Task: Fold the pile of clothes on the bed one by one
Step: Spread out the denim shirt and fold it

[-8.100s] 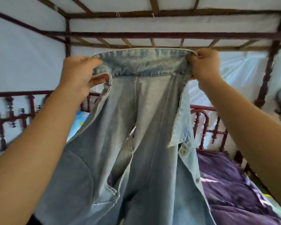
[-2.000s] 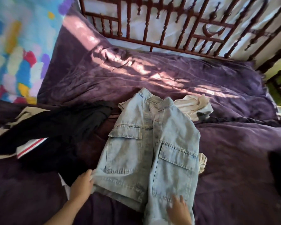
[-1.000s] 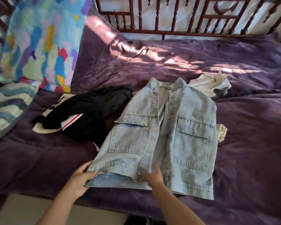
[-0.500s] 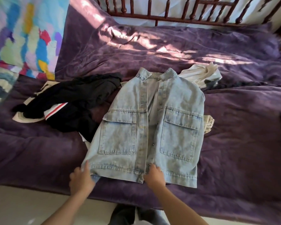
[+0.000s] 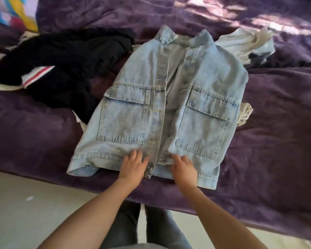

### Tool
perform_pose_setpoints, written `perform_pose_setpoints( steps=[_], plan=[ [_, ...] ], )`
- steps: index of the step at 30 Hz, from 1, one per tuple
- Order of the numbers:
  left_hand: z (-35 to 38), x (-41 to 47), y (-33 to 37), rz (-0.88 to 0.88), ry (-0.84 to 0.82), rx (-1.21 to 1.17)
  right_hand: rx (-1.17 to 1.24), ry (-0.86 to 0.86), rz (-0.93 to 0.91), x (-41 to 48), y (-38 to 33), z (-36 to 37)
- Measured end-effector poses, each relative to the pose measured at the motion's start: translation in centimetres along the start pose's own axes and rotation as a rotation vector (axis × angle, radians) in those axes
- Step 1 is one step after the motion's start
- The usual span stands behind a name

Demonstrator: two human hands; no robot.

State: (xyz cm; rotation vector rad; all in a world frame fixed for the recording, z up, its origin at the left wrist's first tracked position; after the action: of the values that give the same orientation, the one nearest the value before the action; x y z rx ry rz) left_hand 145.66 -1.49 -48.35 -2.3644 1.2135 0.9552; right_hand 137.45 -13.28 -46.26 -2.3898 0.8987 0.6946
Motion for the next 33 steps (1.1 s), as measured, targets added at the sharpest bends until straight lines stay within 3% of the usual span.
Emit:
perform_pose_setpoints(
  steps=[3, 5, 7, 8, 9, 10, 12, 13, 20, 28, 33],
  plan=[
    [0.3, 0.4, -0.6, 0.007, -0.014, 0.036, 0.457, 0.307, 0.048, -1.4, 1.9, -4.9],
    [0.3, 0.3, -0.7, 0.027, -0.007, -0.029, 0.638, 0.419, -0.041, -2.8, 1.6, -7.2],
    [0.8, 0.1, -0.9, 0.037, -0.044, -0.094, 0.462, 0.51, -0.245, -4.6, -0.5, -8.5],
    [1.2, 0.0, -0.9, 0.036, -0.075, -0.109, 0.26, 0.49, -0.342, -5.0, -1.7, -7.8],
    [1.4, -0.1, -0.9, 0.029, -0.097, -0.117, 0.026, 0.365, -0.438, -4.7, -2.8, -5.1],
    [1.5, 0.0, -1.1, 0.021, -0.111, -0.13, -0.2, 0.1, -0.467, -3.7, -2.8, -0.8],
    [2.0, 0.1, -1.1, 0.025, -0.159, -0.186, -0.352, -0.403, -0.258, -2.7, 0.8, 5.4],
    [2.1, 0.2, -1.1, 0.027, -0.185, -0.219, -0.355, -0.535, -0.169, -2.5, 2.1, 5.9],
    [-0.4, 1.4, -2.4, -0.037, -0.201, -0.429, -0.028, -0.113, -0.123, 5.6, -2.1, -7.2],
    [-13.0, 6.6, -8.8, -0.043, 0.235, -0.701, 0.001, 0.014, -0.067, 14.6, -7.6, -18.5],
    [-18.8, 11.0, -14.5, -0.062, 0.456, -0.633, 0.026, 0.031, 0.012, 21.7, -9.7, -21.6]
  ],
)
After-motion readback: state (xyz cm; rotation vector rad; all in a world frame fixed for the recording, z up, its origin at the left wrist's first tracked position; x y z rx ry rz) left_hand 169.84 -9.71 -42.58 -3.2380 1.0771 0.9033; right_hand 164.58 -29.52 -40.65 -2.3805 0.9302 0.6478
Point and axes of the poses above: each hand's wrist, its own x-axis towards the middle knuckle, its own z-axis out of the palm, y = z × x, the point moved 10 cm from there along x, towards the middle knuckle, and after that the axes turned 7 degrees about -y, right-handed, at the moved point
